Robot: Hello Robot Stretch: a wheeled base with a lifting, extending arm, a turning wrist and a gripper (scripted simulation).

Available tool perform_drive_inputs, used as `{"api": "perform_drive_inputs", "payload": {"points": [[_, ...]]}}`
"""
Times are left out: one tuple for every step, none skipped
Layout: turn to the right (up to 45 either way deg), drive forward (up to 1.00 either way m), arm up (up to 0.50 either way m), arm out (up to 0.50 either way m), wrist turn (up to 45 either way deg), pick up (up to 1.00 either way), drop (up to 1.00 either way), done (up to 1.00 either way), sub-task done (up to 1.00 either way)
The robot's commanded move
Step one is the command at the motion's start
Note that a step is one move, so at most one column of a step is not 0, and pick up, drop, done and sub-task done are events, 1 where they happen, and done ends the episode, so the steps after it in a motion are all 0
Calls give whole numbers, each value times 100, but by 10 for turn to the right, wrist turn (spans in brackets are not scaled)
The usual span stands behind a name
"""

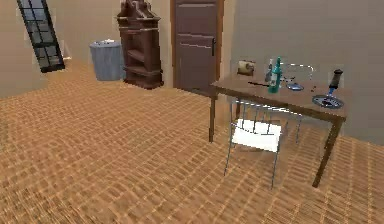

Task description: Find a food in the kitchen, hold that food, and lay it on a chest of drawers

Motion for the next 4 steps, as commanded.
{"api": "perform_drive_inputs", "payload": {"points": [[-270,0,0,0,0,0,0,0,0],[0,100,0,0,0,0,0,0,0],[0,100,0,0,0,0,0,0,0],[-30,0,0,0,0,0,0,0,0]]}}
